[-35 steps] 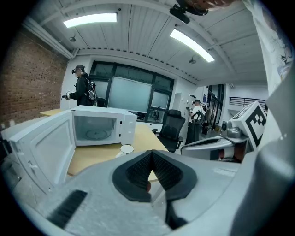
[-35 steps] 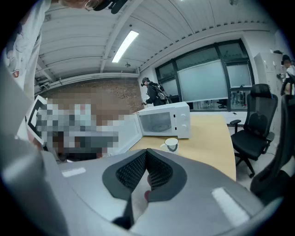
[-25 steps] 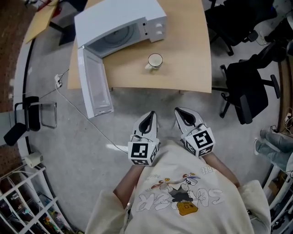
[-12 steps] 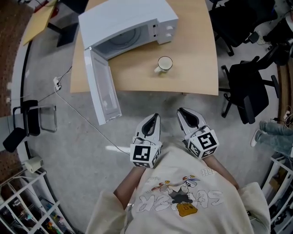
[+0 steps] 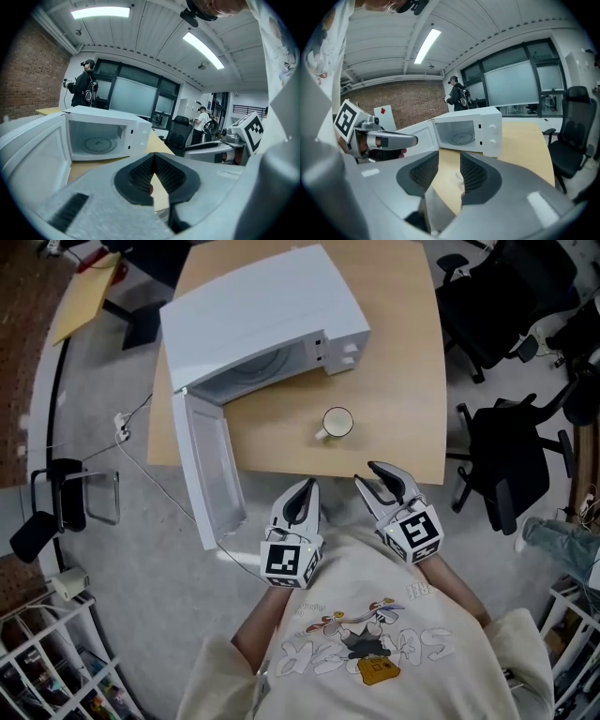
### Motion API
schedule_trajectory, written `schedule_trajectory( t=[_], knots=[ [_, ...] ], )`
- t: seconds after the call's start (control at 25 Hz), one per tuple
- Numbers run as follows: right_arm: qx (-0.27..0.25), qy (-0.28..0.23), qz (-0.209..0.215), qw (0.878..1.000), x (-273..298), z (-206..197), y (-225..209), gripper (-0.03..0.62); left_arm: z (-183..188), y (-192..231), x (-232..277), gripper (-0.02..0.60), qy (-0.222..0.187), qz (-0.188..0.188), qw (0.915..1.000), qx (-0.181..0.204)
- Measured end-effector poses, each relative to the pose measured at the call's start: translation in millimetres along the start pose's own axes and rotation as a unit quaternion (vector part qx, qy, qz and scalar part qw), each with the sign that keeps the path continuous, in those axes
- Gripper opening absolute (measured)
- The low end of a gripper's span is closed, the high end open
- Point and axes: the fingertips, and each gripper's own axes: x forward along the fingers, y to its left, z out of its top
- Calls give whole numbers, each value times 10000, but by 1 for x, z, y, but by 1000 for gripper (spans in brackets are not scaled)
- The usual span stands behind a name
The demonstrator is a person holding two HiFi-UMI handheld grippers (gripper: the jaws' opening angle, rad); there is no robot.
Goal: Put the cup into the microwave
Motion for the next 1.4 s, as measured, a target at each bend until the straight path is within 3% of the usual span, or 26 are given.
schedule_trajectory(
  t=[0.16,0.32,0.48,0.64,1.0,1.2,1.28,1.4],
  knots=[
    [-734,163,445,9962,23,13,-28,198,19,2,33,5,-51,141,9999,8],
    [-1140,314,951,9884,52,2,-40,209,26,15,53,5,-108,424,9990,-90],
    [-1785,672,1294,9731,83,-26,-49,332,29,23,56,5,-80,408,9989,-204],
    [-2266,887,1306,9611,112,-56,-67,385,32,35,56,5,-54,569,9980,-256],
    [-2362,1073,1704,9506,158,-101,-78,448,29,46,52,5,-117,1028,9940,-344],
    [-2241,1144,1785,9512,175,-113,-80,443,25,47,48,5,-87,1223,9915,-435],
    [-2161,1100,1746,9543,181,-110,-82,394,25,49,49,5,-101,1280,9906,-468],
    [-2133,1079,1792,9543,182,-109,-84,390,26,52,52,5,-129,1331,9896,-525]
  ],
)
